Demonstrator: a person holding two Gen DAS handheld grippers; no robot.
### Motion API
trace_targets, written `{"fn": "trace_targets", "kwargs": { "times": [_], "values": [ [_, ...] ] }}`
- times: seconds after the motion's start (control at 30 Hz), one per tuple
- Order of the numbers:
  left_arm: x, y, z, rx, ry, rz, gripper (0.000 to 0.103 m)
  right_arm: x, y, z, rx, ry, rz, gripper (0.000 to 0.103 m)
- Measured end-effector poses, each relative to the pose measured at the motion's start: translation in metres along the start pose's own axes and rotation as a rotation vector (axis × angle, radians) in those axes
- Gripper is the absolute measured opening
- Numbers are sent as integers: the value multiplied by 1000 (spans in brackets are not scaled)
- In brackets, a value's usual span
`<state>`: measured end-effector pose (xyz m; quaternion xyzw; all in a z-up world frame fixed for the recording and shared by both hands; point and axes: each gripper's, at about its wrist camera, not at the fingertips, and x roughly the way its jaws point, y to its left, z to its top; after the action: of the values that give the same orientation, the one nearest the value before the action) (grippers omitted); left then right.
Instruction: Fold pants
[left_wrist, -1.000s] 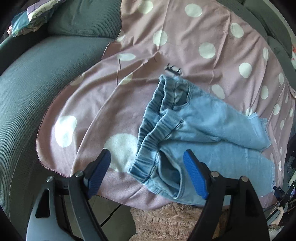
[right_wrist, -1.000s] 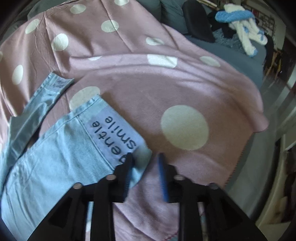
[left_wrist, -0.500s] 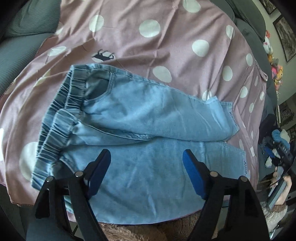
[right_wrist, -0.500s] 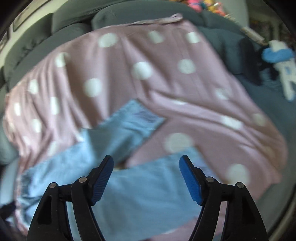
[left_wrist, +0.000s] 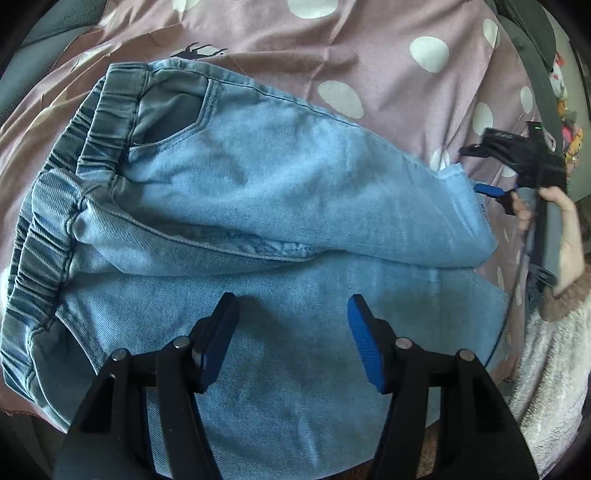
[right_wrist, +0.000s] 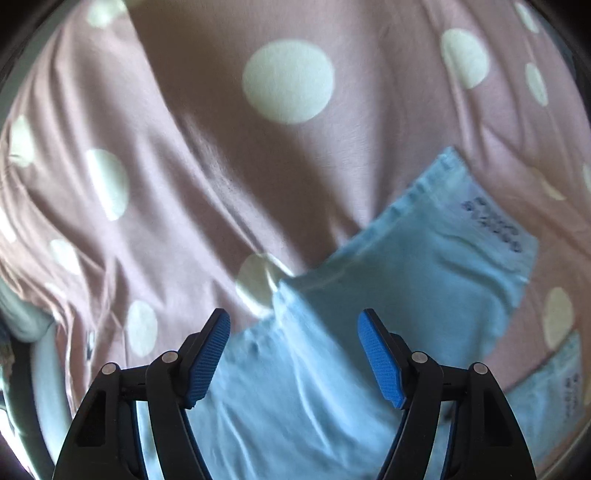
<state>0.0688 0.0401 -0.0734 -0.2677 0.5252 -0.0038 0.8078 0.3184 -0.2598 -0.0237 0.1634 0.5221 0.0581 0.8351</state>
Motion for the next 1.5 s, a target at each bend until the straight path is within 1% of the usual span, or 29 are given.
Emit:
{"fn": "trace_targets", "kwargs": {
  "times": [0.03, 0.07, 0.13, 0.17, 0.2, 0.27, 0.3, 0.4, 0.47, 0.5, 0.6, 0.63, 0.67, 0.73, 0.77, 0.8, 0.83, 0.9, 0.97, 1.0, 1.03, 1.07, 1.13, 1.2, 1.23, 1.37, 1.43, 1.47, 1.5],
  "values": [
    [0, 2, 0, -10, -3, -10, 62, 7, 4, 3, -8, 2, -38, 69],
    [-1, 4, 0, -15, -6, -17, 62, 15, 8, 4, -21, -2, -84, 63],
    [-2, 5, 0, -14, -10, -28, 62, 27, 11, 4, -41, -3, -165, 62],
    [-3, 5, 0, -15, -12, -32, 62, 31, 10, 3, -39, 1, -177, 57],
    [-3, 5, -1, -15, -14, -34, 62, 33, 7, 1, -26, 5, -165, 42],
    [-3, 4, -1, -11, -14, -33, 62, 33, 0, -4, -11, 15, -143, 25],
    [-3, 4, -1, -10, -14, -33, 63, 31, -1, -6, -24, 9, -134, 19],
    [-2, 2, 0, -12, -8, -31, 64, 8, -5, -17, -80, -34, -93, 16],
    [-4, 3, 1, -31, -5, -35, 64, -20, -9, -28, -82, -88, -44, 14],
    [-5, 4, 1, -41, -2, -39, 64, -35, -11, -35, -86, -117, -11, 9],
    [-8, 4, 1, -74, 14, -74, 64, -87, -26, -68, -79, -233, 87, 6],
    [-9, 3, 1, -82, 20, -86, 64, -100, -31, -78, -69, -268, 109, 5],
    [-11, 1, 1, -86, 23, -92, 64, -112, -34, -90, -66, -300, 116, 1],
    [-14, -5, 3, -81, 9, -100, 64, -132, -46, -113, -51, -355, 125, 1],
    [-15, -10, 3, -67, 2, -99, 64, -135, -52, -119, -44, -364, 131, 1],
    [-16, -16, 4, -53, -1, -93, 64, -133, -55, -122, -48, -349, 141, 1],
    [-16, -20, 5, -43, -1, -87, 64, -127, -60, -122, -47, -311, 153, 1],
    [-16, -27, 3, -37, 0, -93, 64, -116, -64, -111, -24, -256, 137, 1],
    [-14, -28, -1, -31, 8, -101, 66, -109, -59, -95, -28, -227, 115, 1],
    [-12, -29, -3, -25, 17, -95, 66, -106, -47, -78, -26, -220, 111, 1],
    [-9, -28, -5, -20, 27, -85, 66, -103, -42, -71, -21, -213, 116, 1],
    [-6, -27, -6, -19, 35, -73, 66, -96, -31, -58, -21, -202, 126, 4],
    [-2, -22, -8, -29, 49, -60, 66, -83, -18, -43, -11, -156, 122, 19],
    [-1, -19, -7, -39, 52, -69, 66, -68, -5, -34, -14, -126, 126, 48],
    [-1, -19, -6, -40, 48, -71, 66, -57, 3, -27, -19, -107, 123, 50],
    [-3, -17, -4, -33, 39, -54, 66, -17, 20, -9, 1, -5, 101, 50],
    [-2, -15, -3, -39, 39, -56, 66, 1, 23, -4, -2, 21, 46, 50],
    [-2, -14, -3, -41, 40, -59, 66, 7, 24, -4, -11, 22, 23, 45],
    [-2, -13, -2, -44, 40, -59, 66, 11, 23, -6, -17, 20, 7, 23]
  ]
}}
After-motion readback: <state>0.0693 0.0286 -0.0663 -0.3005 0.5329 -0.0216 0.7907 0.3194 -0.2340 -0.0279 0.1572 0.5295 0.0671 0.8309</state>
